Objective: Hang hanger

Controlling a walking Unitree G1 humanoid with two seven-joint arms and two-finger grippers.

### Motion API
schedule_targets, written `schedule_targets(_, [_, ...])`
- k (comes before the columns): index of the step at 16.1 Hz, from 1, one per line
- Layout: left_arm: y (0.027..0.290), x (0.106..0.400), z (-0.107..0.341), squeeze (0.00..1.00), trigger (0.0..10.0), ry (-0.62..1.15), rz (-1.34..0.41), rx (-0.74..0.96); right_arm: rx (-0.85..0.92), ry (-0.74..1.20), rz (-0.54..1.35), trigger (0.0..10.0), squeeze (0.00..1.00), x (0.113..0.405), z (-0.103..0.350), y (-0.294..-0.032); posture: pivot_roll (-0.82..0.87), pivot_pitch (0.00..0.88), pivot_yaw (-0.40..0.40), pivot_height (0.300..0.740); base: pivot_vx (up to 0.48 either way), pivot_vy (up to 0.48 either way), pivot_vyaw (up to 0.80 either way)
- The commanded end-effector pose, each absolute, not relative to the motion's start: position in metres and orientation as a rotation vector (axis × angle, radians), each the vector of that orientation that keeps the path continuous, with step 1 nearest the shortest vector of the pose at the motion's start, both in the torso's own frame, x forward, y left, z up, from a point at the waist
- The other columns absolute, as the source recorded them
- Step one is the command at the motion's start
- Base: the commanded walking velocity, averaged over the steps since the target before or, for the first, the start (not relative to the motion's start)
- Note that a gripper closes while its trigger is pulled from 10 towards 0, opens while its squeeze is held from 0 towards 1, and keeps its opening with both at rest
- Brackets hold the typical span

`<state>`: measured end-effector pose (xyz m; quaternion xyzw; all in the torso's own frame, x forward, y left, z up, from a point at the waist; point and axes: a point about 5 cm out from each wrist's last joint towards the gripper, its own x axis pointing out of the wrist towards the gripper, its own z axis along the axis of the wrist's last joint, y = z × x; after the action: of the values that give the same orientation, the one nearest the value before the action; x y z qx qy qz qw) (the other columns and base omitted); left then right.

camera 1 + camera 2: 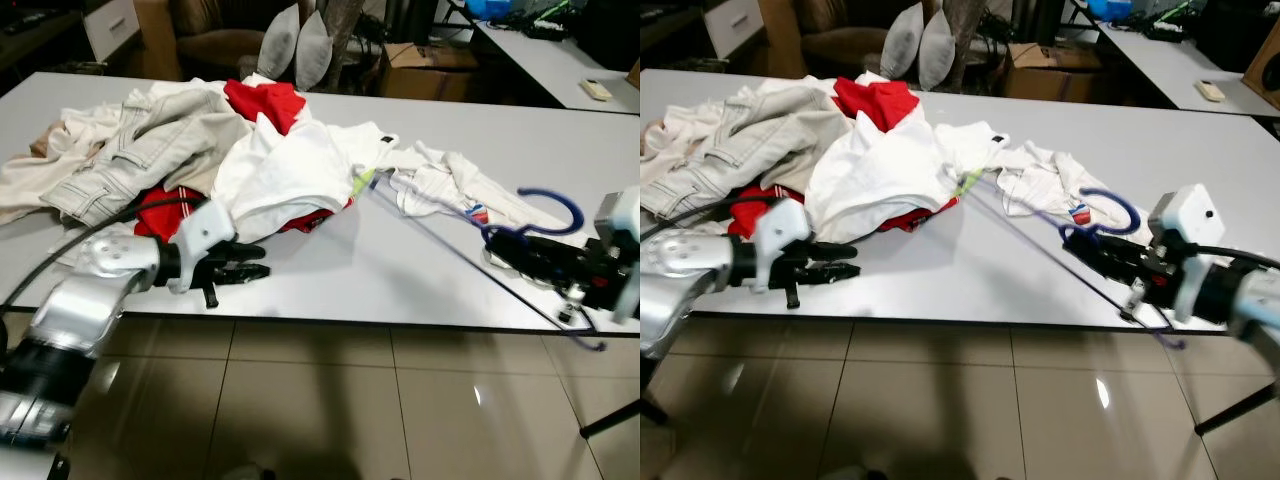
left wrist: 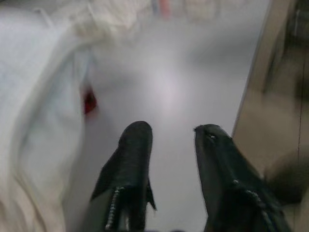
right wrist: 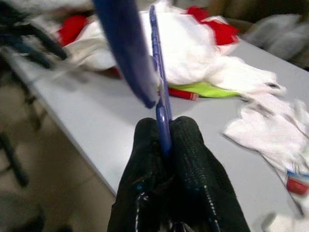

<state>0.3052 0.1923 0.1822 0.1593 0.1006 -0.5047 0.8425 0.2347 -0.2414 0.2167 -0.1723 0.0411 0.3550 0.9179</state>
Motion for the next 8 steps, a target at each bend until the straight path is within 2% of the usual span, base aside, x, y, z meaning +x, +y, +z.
schedule_targets(1, [0.190,0.305,0.203,1.00,10.0,0.104,-1.041,0.254,-0.323,0.107,0.650,10.0,0.00,0.235,0.211,-0.242,-0.14,0.000,-0.017,0.740,0.000,0.000,0.00])
schedule_targets(2, [0.185,0.307,0.207,1.00,10.0,0.041,-0.994,0.203,-0.282,0.096,0.603,10.0,0.00,0.237,0.206,-0.237,-0.14,0.000,-0.017,0.740,0.000,0.000,0.00])
schedule_targets(4, [0.166,0.312,0.202,1.00,10.0,-0.071,-0.856,0.106,-0.220,0.049,0.394,10.0,0.00,0.248,0.195,-0.227,-0.15,0.000,-0.008,0.740,0.000,0.000,0.00])
schedule_targets(5, [0.158,0.315,0.192,0.69,10.0,-0.100,-0.739,0.044,-0.202,0.066,0.285,10.0,0.00,0.253,0.186,-0.221,-0.15,0.000,0.002,0.740,0.000,0.000,0.00])
schedule_targets(6, [0.157,0.318,0.182,0.35,10.0,-0.088,-0.662,0.024,-0.175,0.093,0.274,10.0,0.00,0.253,0.179,-0.216,-0.15,0.000,0.003,0.740,0.000,0.000,0.00])
schedule_targets(7, [0.155,0.319,0.173,0.31,10.0,-0.085,-0.596,0.018,-0.166,0.106,0.280,10.0,0.00,0.252,0.173,-0.210,-0.15,0.000,0.001,0.740,0.000,0.000,0.00])
schedule_targets(8, [0.154,0.318,0.162,0.23,10.0,-0.056,-0.508,0.021,-0.156,0.096,0.219,10.0,0.00,0.253,0.169,-0.203,-0.16,0.000,-0.004,0.740,0.000,0.000,0.00])
